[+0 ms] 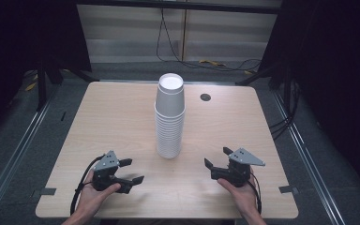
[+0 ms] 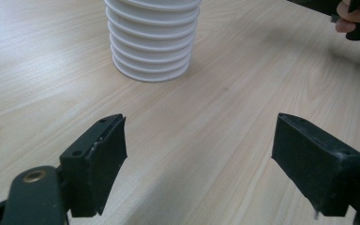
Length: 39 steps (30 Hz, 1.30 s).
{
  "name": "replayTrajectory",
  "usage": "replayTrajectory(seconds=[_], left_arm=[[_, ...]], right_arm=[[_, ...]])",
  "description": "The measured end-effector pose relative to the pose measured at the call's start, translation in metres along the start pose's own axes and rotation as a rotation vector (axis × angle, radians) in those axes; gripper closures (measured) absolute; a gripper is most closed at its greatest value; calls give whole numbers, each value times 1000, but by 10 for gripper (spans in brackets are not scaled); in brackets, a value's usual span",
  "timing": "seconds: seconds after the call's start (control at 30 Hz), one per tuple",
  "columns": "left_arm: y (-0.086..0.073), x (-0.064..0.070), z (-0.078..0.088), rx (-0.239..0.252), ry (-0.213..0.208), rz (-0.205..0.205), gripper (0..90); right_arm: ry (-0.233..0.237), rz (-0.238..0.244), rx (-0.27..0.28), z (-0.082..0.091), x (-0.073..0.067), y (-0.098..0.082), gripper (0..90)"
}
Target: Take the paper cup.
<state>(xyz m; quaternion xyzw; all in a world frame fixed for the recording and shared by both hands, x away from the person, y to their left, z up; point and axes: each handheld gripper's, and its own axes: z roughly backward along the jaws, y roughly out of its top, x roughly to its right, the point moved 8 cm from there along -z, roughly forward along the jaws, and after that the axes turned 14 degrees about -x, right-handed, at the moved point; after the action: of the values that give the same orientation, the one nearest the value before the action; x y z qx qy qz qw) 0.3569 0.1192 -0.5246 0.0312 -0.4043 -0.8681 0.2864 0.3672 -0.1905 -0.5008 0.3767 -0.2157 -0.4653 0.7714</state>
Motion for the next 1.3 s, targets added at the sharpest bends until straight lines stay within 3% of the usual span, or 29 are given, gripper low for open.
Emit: replayTrajectory(seconds=[0.2, 0.4, 0.6, 0.7, 0.83, 0.9, 1.0, 1.1, 1.27, 1.3], left_arm=[[-1, -5, 2, 4, 3, 22, 177], [0, -3, -1, -7, -9, 6, 176], [1, -4, -1, -5, 6, -4, 175], [1, -2, 0, -7, 11, -14, 175], [0, 1, -1, -12, 11, -18, 176], [0, 2, 0, -7, 8, -21, 176], [0, 2, 0, -6, 5, -26, 176], [-1, 3, 2, -2, -2, -36, 177], [-1, 6, 3, -5, -5, -51, 178], [-1, 7, 2, -5, -8, -54, 179]], right_arm=[[43, 3, 10, -1, -6, 2, 169], [100, -11, 16, 1, -11, 9, 209], [114, 4, 46, 5, -12, 21, 207], [136, -7, 64, 6, -15, 26, 181], [159, 29, 84, 8, -24, 39, 136], [130, 47, 78, 9, -24, 44, 137], [121, 33, 88, 12, -25, 51, 143], [141, 23, 105, 18, -28, 61, 164], [134, 30, 129, 23, -32, 68, 145], [168, 33, 130, 24, -35, 71, 163]])
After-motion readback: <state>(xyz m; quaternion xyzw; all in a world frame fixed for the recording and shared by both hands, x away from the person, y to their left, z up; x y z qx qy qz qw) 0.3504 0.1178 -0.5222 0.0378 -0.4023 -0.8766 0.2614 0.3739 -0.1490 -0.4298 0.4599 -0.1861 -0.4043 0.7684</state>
